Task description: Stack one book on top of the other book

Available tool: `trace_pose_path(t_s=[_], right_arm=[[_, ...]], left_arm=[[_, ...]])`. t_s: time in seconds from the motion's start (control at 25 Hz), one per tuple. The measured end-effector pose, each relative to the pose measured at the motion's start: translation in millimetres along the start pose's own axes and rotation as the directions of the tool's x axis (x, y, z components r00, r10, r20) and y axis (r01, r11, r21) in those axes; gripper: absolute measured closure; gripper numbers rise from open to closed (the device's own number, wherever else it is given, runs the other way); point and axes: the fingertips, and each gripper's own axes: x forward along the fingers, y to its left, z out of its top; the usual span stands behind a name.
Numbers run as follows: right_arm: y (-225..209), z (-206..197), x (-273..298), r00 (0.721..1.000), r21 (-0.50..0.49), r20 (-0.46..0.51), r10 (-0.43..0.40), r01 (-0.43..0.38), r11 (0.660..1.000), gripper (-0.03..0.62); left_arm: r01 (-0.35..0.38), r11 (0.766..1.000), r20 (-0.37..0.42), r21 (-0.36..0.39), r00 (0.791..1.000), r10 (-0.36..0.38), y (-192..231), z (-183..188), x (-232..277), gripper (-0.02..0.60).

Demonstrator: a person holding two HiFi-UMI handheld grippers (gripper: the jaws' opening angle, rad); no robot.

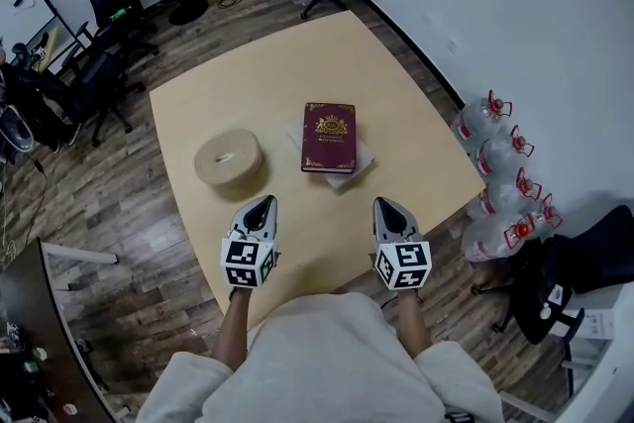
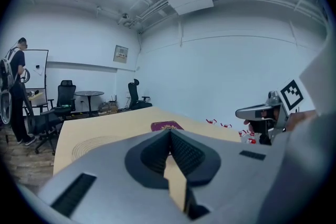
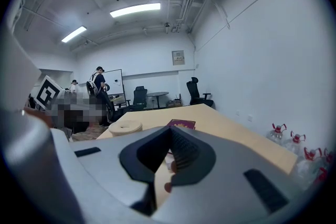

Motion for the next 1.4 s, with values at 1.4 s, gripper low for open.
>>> trace_pose_path(t_s=[1.4], right_arm=[[0, -11, -10, 0.999, -0.012, -0.027, -0.018, 0.018, 1.000, 0.591]], left_arm=[[-0.003, 1.000, -0.020, -0.001, 1.000, 0.003, -1, -11, -6, 0.571]])
